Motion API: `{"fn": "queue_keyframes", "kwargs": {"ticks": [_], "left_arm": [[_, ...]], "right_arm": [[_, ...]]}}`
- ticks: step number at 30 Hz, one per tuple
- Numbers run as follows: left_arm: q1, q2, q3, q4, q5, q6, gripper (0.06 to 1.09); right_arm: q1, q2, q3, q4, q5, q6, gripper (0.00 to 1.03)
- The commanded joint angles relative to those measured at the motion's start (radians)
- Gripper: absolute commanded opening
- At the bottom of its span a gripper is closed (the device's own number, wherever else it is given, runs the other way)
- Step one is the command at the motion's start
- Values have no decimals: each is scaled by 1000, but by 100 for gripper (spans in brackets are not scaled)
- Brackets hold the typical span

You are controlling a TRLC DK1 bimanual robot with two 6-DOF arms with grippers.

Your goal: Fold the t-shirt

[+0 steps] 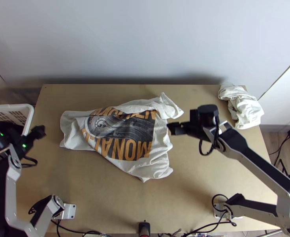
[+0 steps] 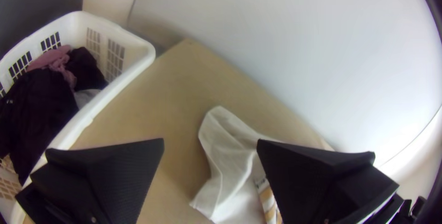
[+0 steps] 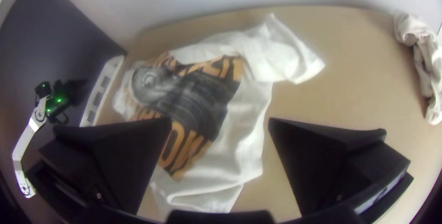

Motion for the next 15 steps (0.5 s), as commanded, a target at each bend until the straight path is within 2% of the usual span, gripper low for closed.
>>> {"fn": "queue_keyframes", "kwargs": {"ticks": [1,5,10,15], "left_arm": [[-97,-206,-93,-172,38,35,104],[-131,-278,-142,-190,40,28,104],[-129,-295,-159,-190,37,25,103],[-132,-355,-111,-253,37,32,103]], "right_arm": [[50,-79,-120,-94,-150,114,97],[107,-77,-178,-95,-165,103,97],[179,-83,-242,-111,-259,105,97],[188,-131,-319,-132,-300,82,97]]}}
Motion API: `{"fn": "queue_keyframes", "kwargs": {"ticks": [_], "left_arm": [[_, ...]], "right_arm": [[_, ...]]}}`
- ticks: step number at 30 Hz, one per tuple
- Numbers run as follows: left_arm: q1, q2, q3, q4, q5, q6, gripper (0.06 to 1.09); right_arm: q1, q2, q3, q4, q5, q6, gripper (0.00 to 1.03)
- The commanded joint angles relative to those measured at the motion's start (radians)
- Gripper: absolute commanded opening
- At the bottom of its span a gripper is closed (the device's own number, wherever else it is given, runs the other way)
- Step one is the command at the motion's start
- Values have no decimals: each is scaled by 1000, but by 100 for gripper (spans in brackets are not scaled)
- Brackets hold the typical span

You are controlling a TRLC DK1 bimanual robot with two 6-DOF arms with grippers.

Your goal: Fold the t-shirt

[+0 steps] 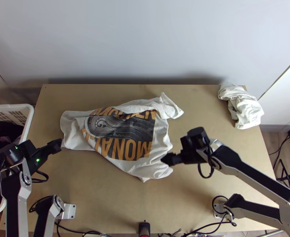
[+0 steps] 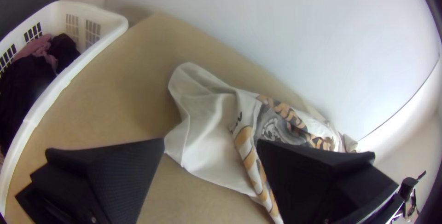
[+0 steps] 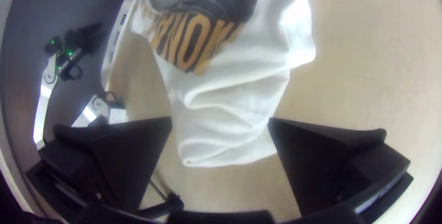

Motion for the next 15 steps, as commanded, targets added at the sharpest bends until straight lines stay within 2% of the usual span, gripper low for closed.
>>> {"fn": "queue_keyframes", "kwargs": {"ticks": [1,6,15], "left_arm": [[-15,-86,38,-78,3,6,103],[-14,-96,131,-162,-7,3,103],[14,-176,165,-255,-25,3,103]], "right_arm": [[48,-54,-121,-25,-68,-21,97],[72,-76,-155,-11,-66,-28,97],[112,13,-172,126,-63,-35,97]]}}
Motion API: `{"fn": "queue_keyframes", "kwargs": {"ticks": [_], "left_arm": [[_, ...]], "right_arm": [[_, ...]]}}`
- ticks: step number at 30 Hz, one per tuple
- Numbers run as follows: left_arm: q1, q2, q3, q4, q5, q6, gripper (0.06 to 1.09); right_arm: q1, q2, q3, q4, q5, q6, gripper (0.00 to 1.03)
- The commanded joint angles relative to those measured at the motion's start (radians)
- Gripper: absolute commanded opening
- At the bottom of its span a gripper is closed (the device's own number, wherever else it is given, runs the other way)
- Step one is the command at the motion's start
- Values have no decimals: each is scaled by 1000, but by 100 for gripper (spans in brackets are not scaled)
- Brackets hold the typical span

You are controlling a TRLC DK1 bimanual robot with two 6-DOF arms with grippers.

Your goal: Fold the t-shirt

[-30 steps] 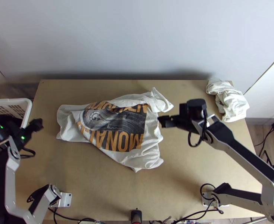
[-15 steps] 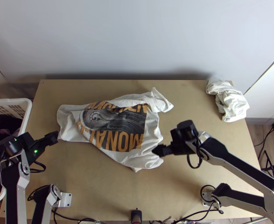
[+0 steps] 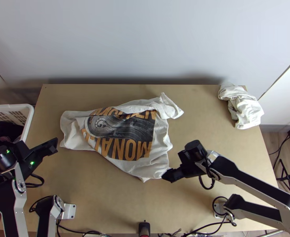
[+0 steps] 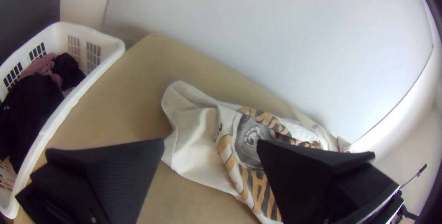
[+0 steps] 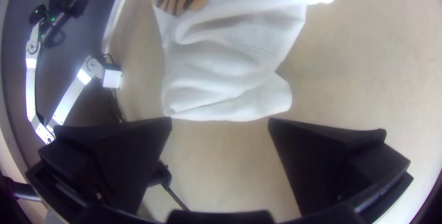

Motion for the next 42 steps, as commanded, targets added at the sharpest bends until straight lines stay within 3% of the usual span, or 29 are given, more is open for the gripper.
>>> {"fn": "queue_keyframes", "kwargs": {"ticks": [1,15,26,35,37,38,39,40,42], "left_arm": [[20,-67,21,-70,-14,-1,103],[37,-93,35,-85,-26,34,103],[33,-35,35,-38,-26,25,103],[39,-46,1,-39,-26,31,103],[40,-49,-7,-39,-26,31,103],[42,-49,-10,-39,-26,31,103],[43,-49,-13,-39,-26,31,103],[45,-50,-16,-39,-26,33,103],[48,-53,-22,-39,-26,33,103]], "right_arm": [[27,56,-12,86,-1,-4,97],[-87,-53,-102,20,18,-104,97],[-70,64,-81,136,34,-76,97],[-38,218,56,174,34,-52,95],[-32,229,73,174,36,-53,87],[-30,231,76,174,48,-53,77],[-27,228,73,175,84,-64,50],[-21,222,63,200,131,-89,6],[-19,189,40,206,154,-93,3]]}}
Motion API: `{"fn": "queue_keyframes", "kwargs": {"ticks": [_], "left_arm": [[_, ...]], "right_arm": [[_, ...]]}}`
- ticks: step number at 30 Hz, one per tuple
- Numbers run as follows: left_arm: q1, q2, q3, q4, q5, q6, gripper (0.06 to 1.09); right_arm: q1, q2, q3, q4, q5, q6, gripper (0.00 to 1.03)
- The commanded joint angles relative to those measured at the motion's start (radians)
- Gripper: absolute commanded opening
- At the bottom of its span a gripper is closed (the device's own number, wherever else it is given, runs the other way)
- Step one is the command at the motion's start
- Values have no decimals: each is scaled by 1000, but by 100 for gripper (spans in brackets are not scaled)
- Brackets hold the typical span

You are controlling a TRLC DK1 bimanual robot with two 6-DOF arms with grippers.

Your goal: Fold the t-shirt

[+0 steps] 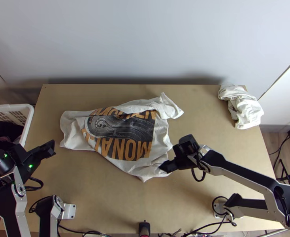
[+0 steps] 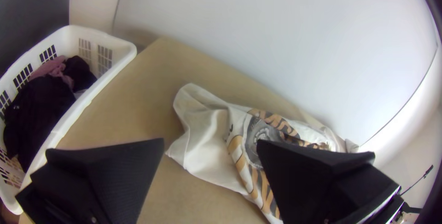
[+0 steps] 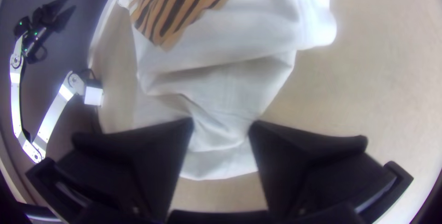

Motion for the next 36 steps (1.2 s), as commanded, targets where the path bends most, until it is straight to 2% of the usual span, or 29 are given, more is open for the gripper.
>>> {"fn": "queue_keyframes", "kwargs": {"ticks": [1,5,9,12,14,17,20,24,30,32,36], "left_arm": [[10,-6,-23,-1,2,2,103],[13,-17,-34,-2,2,1,103],[9,-37,-56,-10,3,-7,103],[6,-49,-63,-10,3,-19,103],[7,-49,-59,-10,3,-19,103],[10,-51,-45,-10,3,-19,103],[12,-51,-31,-10,2,-15,103],[10,-48,-28,-8,3,-13,103],[3,-32,-39,4,5,-24,103],[0,-34,-50,10,5,-28,103],[-22,-43,-57,19,6,-31,103]], "right_arm": [[17,-23,-4,35,81,-30,3],[9,-102,40,-42,81,-33,3],[-81,-164,166,-149,81,-53,3],[-132,-170,269,-235,46,-67,3],[-129,-184,258,-261,36,-84,3],[-101,-228,181,-255,38,-85,3],[-124,-248,184,-250,41,-84,3],[-303,-231,301,-197,44,-94,3],[-498,-58,514,-211,44,-217,3],[-520,2,529,-200,44,-245,3],[-511,88,488,-160,49,-243,3]]}}
